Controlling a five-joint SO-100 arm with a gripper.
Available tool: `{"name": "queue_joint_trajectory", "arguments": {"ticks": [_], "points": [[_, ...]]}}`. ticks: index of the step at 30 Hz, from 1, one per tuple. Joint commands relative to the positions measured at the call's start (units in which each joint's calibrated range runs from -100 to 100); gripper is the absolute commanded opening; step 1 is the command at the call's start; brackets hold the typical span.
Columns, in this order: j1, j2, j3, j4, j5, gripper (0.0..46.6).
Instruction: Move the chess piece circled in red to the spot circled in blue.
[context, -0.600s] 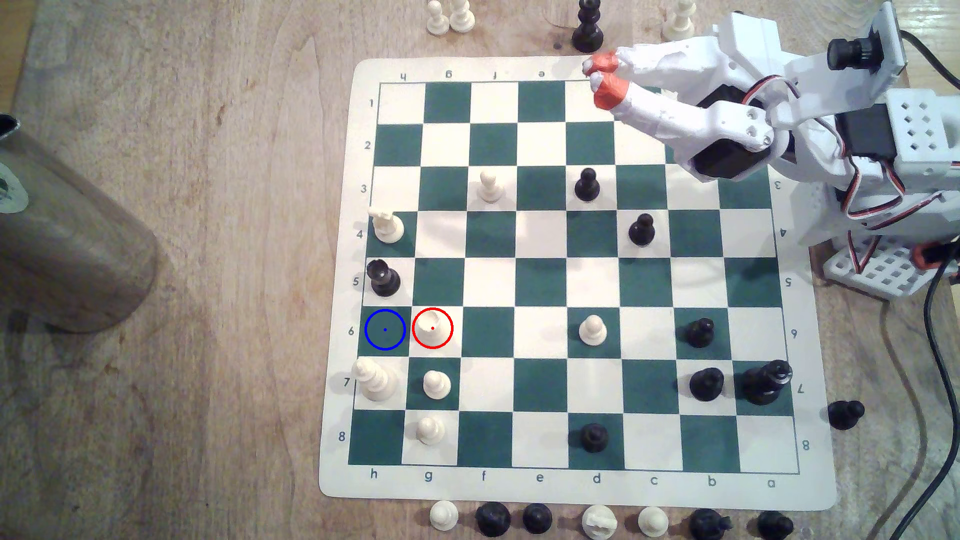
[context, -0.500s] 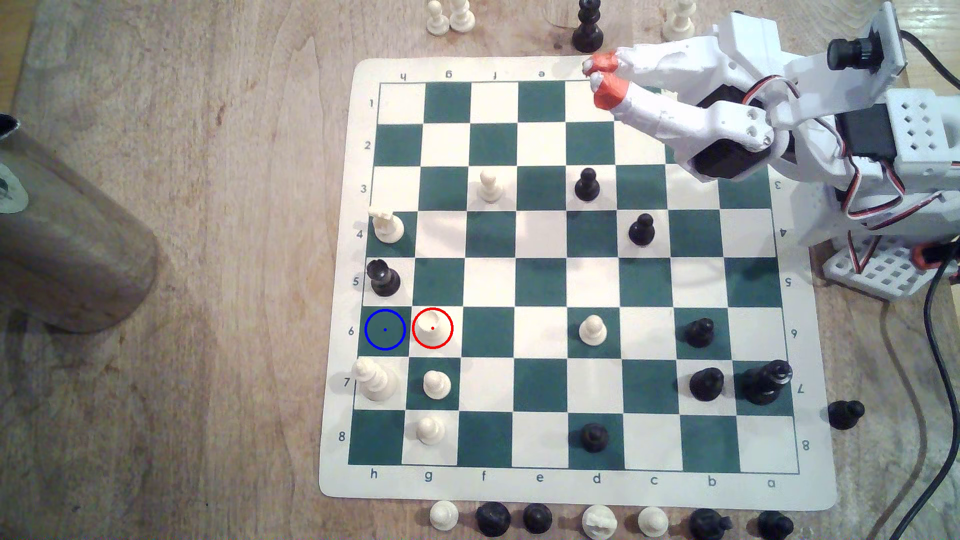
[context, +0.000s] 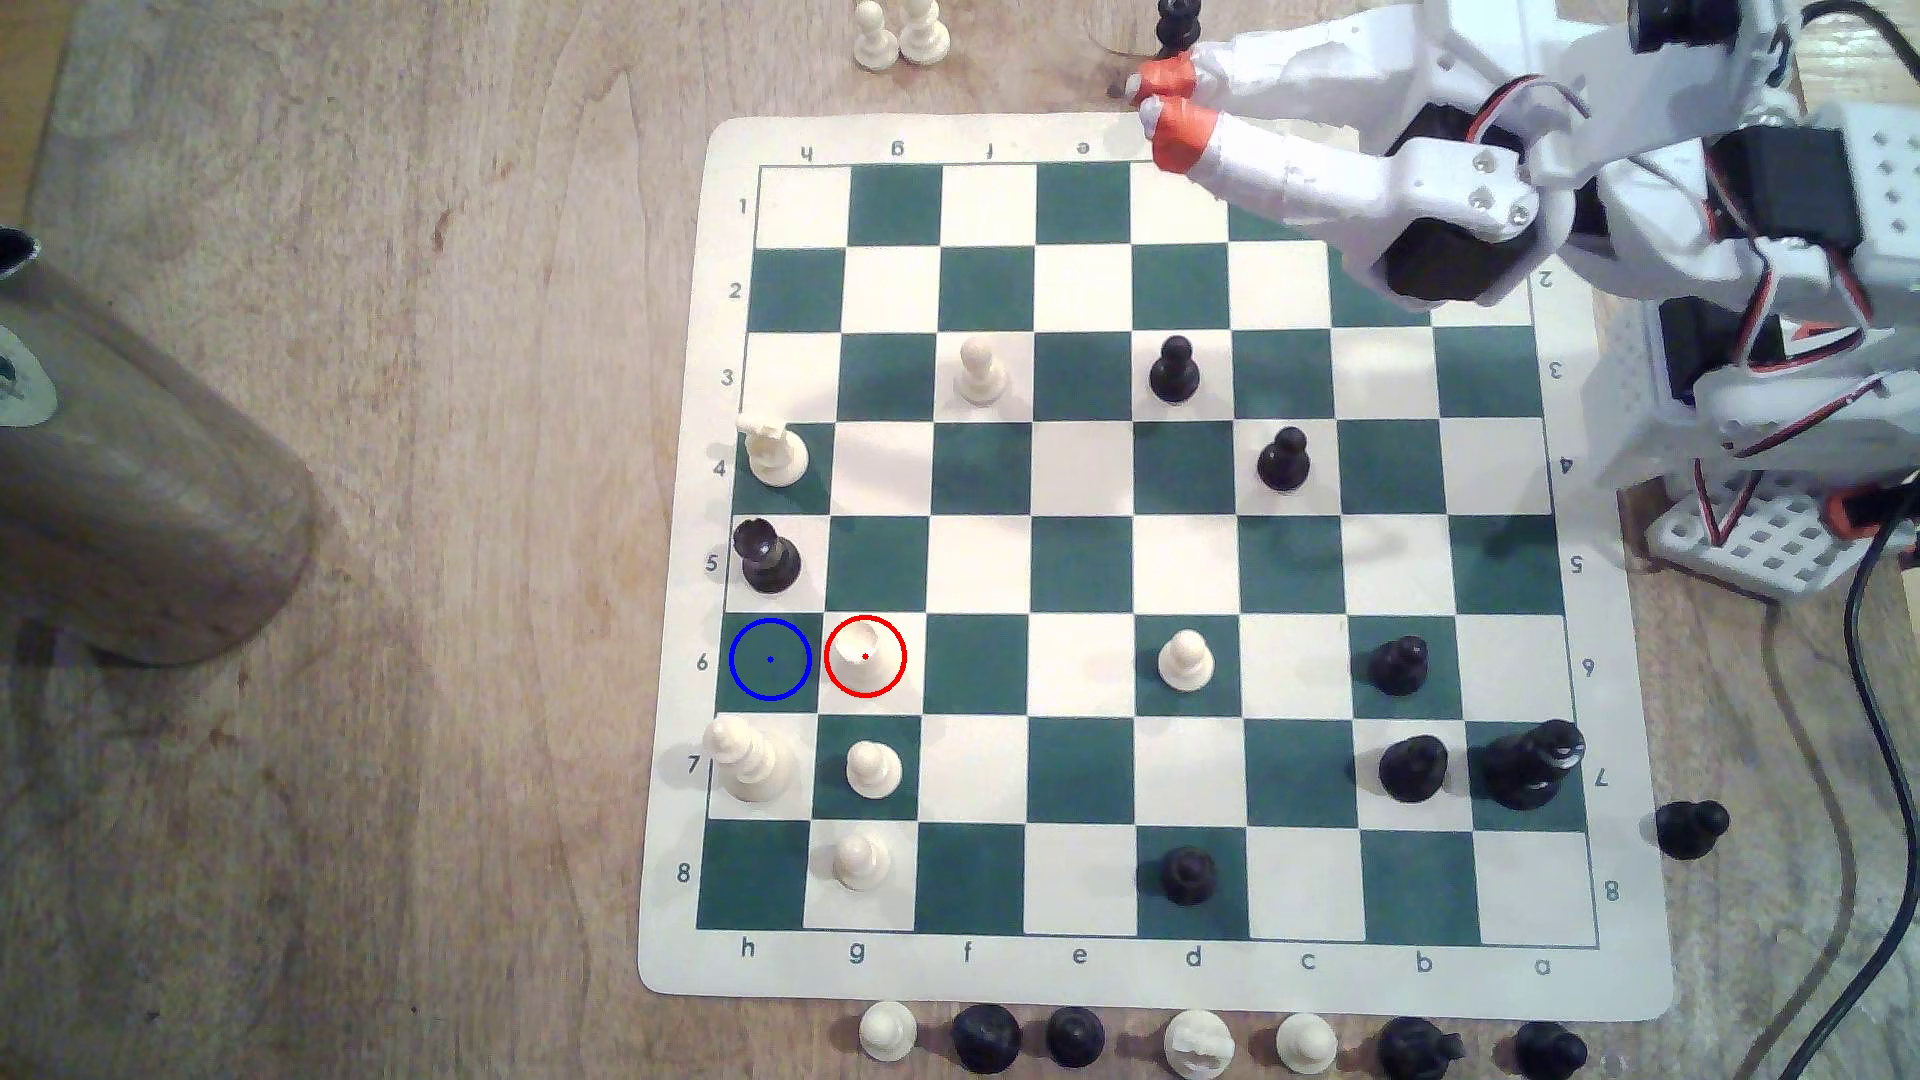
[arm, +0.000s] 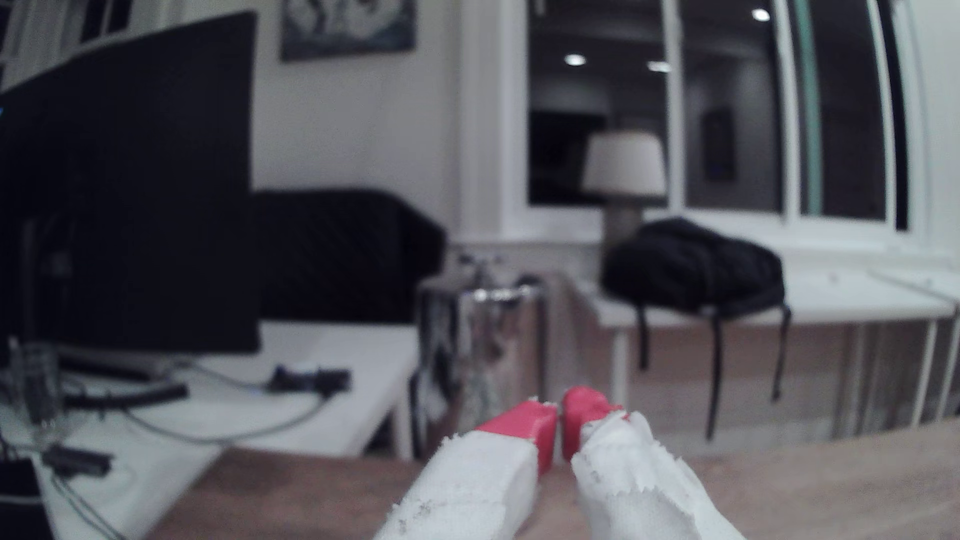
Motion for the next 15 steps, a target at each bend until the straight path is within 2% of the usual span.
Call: {"name": "queue_joint_trajectory", "arguments": {"ticks": [1, 5, 10, 14, 15], "points": [[0.21, 0.04, -8.96, 8.16, 0.68, 0.2], [0.21, -1.49, -9.69, 11.84, 0.68, 0.2], [-1.04, 5.04, -12.05, 14.14, 0.73, 0.2], [-2.77, 11.41, -11.41, 7.58, 0.54, 0.2], [-3.7, 15.4, -15.04, 9.71, 0.88, 0.3]]}}
